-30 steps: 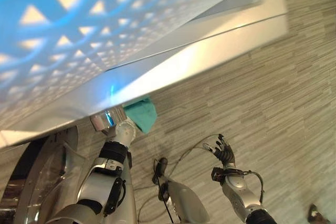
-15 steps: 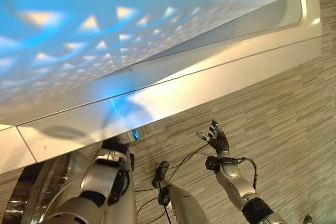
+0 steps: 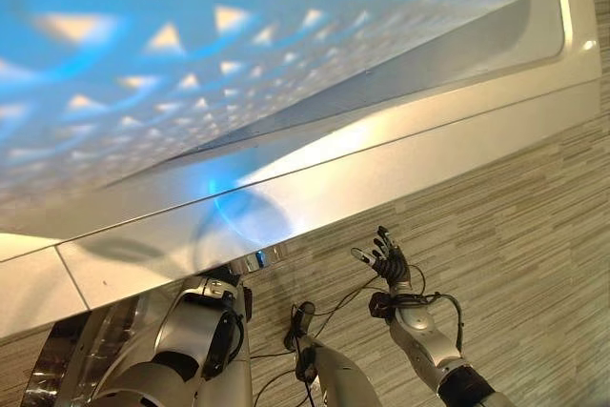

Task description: Grab the laundry basket,head to the washer,open it,put in the laundry and shut it.

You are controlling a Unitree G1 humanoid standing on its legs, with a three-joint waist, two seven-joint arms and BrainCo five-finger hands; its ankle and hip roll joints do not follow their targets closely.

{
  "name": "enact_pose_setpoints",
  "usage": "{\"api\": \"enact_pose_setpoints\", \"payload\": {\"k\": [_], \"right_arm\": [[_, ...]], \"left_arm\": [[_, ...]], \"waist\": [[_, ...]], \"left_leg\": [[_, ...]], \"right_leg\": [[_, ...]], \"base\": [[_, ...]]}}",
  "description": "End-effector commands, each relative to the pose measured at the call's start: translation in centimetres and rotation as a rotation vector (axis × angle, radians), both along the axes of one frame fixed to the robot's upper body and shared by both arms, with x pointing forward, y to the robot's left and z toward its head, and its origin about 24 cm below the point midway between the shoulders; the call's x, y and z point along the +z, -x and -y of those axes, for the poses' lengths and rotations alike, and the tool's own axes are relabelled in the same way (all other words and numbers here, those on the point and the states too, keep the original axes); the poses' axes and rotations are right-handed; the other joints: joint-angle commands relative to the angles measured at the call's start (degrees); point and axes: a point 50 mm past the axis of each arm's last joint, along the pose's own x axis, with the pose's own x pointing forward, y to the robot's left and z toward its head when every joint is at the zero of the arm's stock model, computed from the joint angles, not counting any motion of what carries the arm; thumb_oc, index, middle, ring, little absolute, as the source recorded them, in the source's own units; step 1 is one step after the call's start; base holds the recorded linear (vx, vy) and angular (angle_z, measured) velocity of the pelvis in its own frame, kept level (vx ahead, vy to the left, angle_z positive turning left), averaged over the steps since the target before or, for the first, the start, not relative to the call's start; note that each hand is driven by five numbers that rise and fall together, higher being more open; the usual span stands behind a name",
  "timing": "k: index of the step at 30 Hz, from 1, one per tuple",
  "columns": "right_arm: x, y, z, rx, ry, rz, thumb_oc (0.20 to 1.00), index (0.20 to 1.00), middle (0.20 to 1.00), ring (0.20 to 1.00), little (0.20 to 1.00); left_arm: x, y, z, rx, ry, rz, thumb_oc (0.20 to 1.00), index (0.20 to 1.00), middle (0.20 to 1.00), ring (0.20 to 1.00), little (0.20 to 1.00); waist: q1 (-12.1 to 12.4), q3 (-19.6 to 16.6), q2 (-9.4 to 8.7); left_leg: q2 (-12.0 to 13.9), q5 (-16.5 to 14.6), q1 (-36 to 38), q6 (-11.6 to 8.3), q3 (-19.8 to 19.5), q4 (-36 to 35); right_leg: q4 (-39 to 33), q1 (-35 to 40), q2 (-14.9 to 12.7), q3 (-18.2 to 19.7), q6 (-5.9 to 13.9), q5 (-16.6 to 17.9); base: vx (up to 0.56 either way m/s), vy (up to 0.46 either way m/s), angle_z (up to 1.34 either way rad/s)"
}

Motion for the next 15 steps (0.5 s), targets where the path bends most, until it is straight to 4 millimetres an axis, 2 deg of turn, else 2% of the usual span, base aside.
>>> {"api": "enact_pose_setpoints", "payload": {"k": [1, 3, 4, 5, 8, 10, 11, 12, 13, 15], "right_arm": [[3.6, -1.2, 0.7, -0.028, -0.058, 0.162, 1.000, 1.000, 1.000, 1.000, 1.000], [3.7, -1.2, 1.2, -0.023, -0.029, 0.166, 1.000, 1.000, 1.000, 1.000, 1.000], [3.8, -1.3, 2.0, -0.029, 0.002, 0.167, 1.000, 1.000, 1.000, 1.000, 1.000], [3.9, -1.4, 1.9, -0.027, 0.001, 0.170, 1.000, 1.000, 1.000, 1.000, 1.000], [4.6, -1.6, 3.3, -0.036, 0.042, 0.197, 1.000, 1.000, 1.000, 1.000, 1.000], [5.1, -1.7, 4.4, -0.053, 0.064, 0.214, 1.000, 1.000, 1.000, 1.000, 1.000], [5.8, -1.7, 5.6, -0.075, 0.081, 0.241, 1.000, 1.000, 1.000, 1.000, 1.000], [5.9, -1.7, 5.5, -0.075, 0.079, 0.243, 1.000, 1.000, 1.000, 1.000, 1.000], [6.5, -1.6, 6.8, -0.096, 0.116, 0.265, 1.000, 1.000, 1.000, 1.000, 1.000], [7.0, -1.6, 7.1, -0.103, 0.121, 0.281, 1.000, 1.000, 1.000, 1.000, 1.000]], "left_arm": [[13.4, -0.4, -1.6, 0.067, -0.068, 0.366, 0.200, 0.200, 0.200, 0.200, 0.200], [15.9, -0.5, -3.0, 0.106, -0.103, 0.385, 0.200, 0.200, 0.200, 0.200, 0.200], [18.0, -0.5, -4.4, 0.148, -0.170, 0.377, 0.200, 0.200, 0.200, 0.200, 0.200], [18.2, -0.5, -4.5, 0.149, -0.171, 0.379, 0.200, 0.200, 0.200, 0.200, 0.200], [21.5, 0.1, -6.1, 0.201, -0.276, 0.391, 0.200, 0.200, 0.200, 0.200, 0.200], [23.7, 0.5, -6.9, 0.241, -0.404, 0.369, 0.200, 0.200, 0.200, 0.200, 0.200], [25.8, 1.2, -7.7, 0.289, -0.504, 0.347, 0.200, 0.200, 0.200, 0.200, 0.200], [26.0, 1.2, -7.7, 0.289, -0.506, 0.348, 0.200, 0.200, 0.200, 0.200, 0.200], [28.3, 2.2, -7.8, 0.335, -0.630, 0.344, 0.200, 0.200, 0.200, 0.200, 0.200], [29.7, 2.7, -7.6, 0.349, -0.661, 0.353, 0.200, 0.200, 0.200, 0.200, 0.200]], "waist": [[-0.95, 11.69, -5.93], [-1.76, 11.22, -5.71], [-2.39, 10.52, -5.42], [-2.50, 10.55, -5.46], [-3.24, 10.02, -4.68], [-3.84, 9.59, -3.91], [-4.45, 9.09, -3.56], [-4.46, 9.11, -3.63], [-5.15, 8.27, -3.23], [-5.35, 8.02, -3.41]], "left_leg": [[-0.13, -13.14, -0.10, 1.28, 1.83, 3.08], [-0.19, -13.50, -0.78, 1.45, 1.77, 3.44], [-0.34, -13.80, -1.28, 1.62, 1.64, 3.72], [-0.37, -13.84, -1.45, 1.66, 1.62, 3.79], [-0.70, -14.72, -2.70, 2.04, 1.72, 5.20], [-0.61, -15.58, -3.58, 2.39, 2.15, 6.49], [-0.60, -16.16, -4.37, 2.65, 2.25, 7.07], [-0.61, -16.20, -4.49, 2.67, 2.26, 7.10], [-0.75, -16.33, -4.90, 2.80, 2.60, 6.96], [-0.97, -16.34, -5.25, 2.97, 2.56, 6.78]], "right_leg": [[1.73, -0.17, 2.63, 2.69, -3.98, 9.67], [2.05, -0.86, 2.59, 2.94, -3.65, 9.95], [2.17, -1.28, 2.46, 3.21, -3.22, 10.53], [2.17, -1.40, 2.45, 3.21, -3.16, 10.57], [2.89, -2.37, 1.98, 3.72, -2.89, 10.67], [3.19, -3.10, 1.50, 4.02, -2.71, 10.59], [3.00, -3.63, 1.34, 4.47, -2.31, 11.20], [2.89, -3.70, 1.35, 4.48, -2.27, 11.28], [1.89, -3.46, 1.19, 4.91, -1.23, 13.29], [1.17, -3.50, 1.15, 5.21, -0.59, 14.45]], "base": [[0.02, 0.026, -0.06], [0.03, 0.038, -0.04], [0.03, 0.035, -0.02], [0.02, 0.046, -0.04], [0.03, 0.049, -0.03], [0.04, 0.084, -0.07], [0.04, 0.065, -0.09], [0.04, 0.075, -0.10], [0.02, 0.036, -0.05], [0.03, 0.033, -0.07]]}}
